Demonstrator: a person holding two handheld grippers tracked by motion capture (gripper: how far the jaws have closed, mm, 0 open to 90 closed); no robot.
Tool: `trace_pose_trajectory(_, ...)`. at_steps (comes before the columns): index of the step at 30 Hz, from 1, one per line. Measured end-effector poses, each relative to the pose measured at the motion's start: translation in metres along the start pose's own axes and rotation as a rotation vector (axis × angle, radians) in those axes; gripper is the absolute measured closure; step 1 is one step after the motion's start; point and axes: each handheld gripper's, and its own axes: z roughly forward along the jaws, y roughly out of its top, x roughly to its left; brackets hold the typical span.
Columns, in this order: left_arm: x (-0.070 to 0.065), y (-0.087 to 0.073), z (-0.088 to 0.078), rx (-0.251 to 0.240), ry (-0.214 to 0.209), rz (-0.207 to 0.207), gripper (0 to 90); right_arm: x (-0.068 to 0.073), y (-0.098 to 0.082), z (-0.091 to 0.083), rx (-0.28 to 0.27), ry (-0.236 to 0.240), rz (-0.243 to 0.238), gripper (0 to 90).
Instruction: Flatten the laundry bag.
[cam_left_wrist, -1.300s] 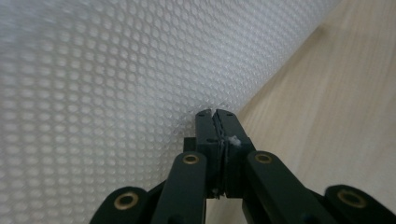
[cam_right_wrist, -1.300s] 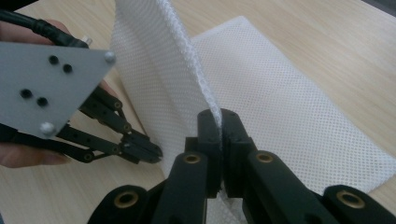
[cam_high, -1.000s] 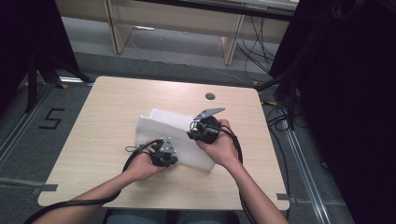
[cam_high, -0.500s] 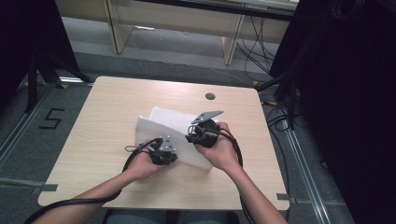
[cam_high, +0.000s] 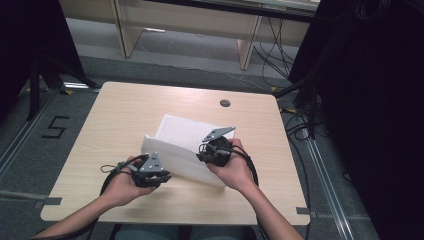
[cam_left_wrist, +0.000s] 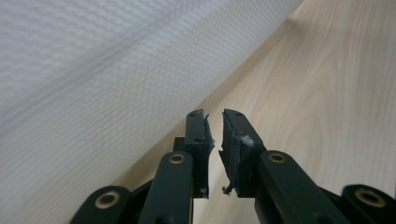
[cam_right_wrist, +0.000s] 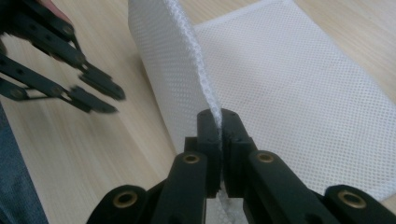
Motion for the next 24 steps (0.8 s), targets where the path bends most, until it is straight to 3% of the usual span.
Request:
trace_pose_trajectory(1, -0.001, -0.008, -0.011, -0.001, 0.016, -0.006, 79.0, 0.001, 0.001, -0.001, 0.022, 0.014, -0.003, 88.7)
trace_pose_trajectory(5, 0.000, -0.023, -0.025, 0.006, 0.023, -0.035, 78.3, 0.007, -0.001, 0.000, 0.037, 0.019, 0.012, 88.7)
trace_pose_trajectory(8, 0.004, -0.037, -0.035, 0.039, 0.057, -0.043, 77.6, 0.010, -0.004, 0.002, 0.034, 0.017, 0.014, 88.6)
trace_pose_trajectory(9, 0.008, -0.044, -0.039, 0.069, 0.079, -0.035, 77.3, 0.011, -0.005, 0.003, 0.046, 0.028, -0.007, 88.6)
trace_pose_trajectory(10, 0.010, -0.047, -0.041, 0.073, 0.086, -0.044, 77.0, 0.014, -0.007, 0.004, 0.050, 0.022, 0.019, 88.5)
trace_pose_trajectory(14, 0.017, -0.051, -0.045, 0.080, 0.094, -0.067, 76.0, 0.014, -0.011, 0.003, 0.067, 0.035, 0.005, 88.5)
trace_pose_trajectory(16, 0.023, -0.054, -0.046, 0.078, 0.103, -0.105, 75.9, 0.016, -0.013, 0.003, 0.074, 0.033, 0.014, 88.5)
trace_pose_trajectory(24, 0.034, -0.058, -0.052, 0.082, 0.132, -0.148, 75.0, 0.018, -0.018, 0.007, 0.073, 0.038, -0.016, 88.5)
